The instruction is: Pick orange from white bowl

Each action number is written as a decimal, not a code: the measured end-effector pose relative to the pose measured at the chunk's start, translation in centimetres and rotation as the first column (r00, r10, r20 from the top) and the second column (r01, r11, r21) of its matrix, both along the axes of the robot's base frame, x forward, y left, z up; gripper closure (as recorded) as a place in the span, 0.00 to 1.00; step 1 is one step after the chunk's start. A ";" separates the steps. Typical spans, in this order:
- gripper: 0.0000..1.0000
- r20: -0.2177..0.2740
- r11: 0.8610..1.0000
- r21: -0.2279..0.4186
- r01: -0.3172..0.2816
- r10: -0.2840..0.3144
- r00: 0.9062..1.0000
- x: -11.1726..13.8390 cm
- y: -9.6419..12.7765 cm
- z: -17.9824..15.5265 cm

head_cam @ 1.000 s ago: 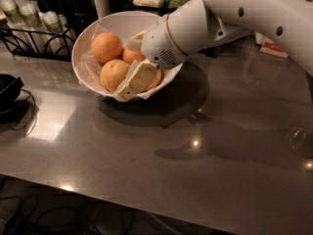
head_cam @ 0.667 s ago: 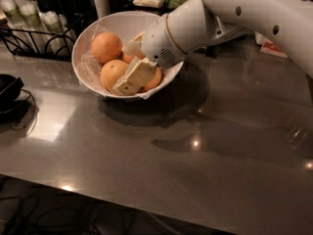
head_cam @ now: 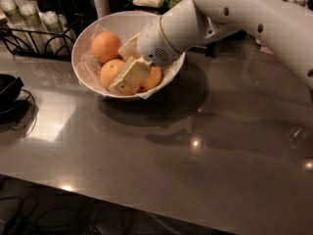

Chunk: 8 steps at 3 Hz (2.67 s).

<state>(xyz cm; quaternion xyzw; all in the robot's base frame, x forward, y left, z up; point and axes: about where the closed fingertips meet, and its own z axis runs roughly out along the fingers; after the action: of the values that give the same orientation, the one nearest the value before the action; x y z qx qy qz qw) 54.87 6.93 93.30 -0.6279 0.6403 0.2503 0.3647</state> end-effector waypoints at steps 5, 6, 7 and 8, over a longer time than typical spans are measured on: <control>0.27 -0.035 1.000 0.000 -0.016 0.016 0.999 1.2 0.9 -1.6; 0.30 -0.051 1.000 -0.004 -0.001 0.001 0.999 1.4 0.6 -2.4; 0.30 -0.071 1.000 -0.009 0.016 -0.016 0.997 2.0 0.1 -3.4; 0.31 -0.084 0.999 -0.011 0.033 -0.034 0.996 2.4 -0.4 -4.0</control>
Offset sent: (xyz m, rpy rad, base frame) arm 0.0000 0.0033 0.0018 0.0121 -0.0028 0.0083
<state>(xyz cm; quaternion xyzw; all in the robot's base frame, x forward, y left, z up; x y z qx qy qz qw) 57.27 6.48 89.30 -0.6080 0.6667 0.2672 0.3383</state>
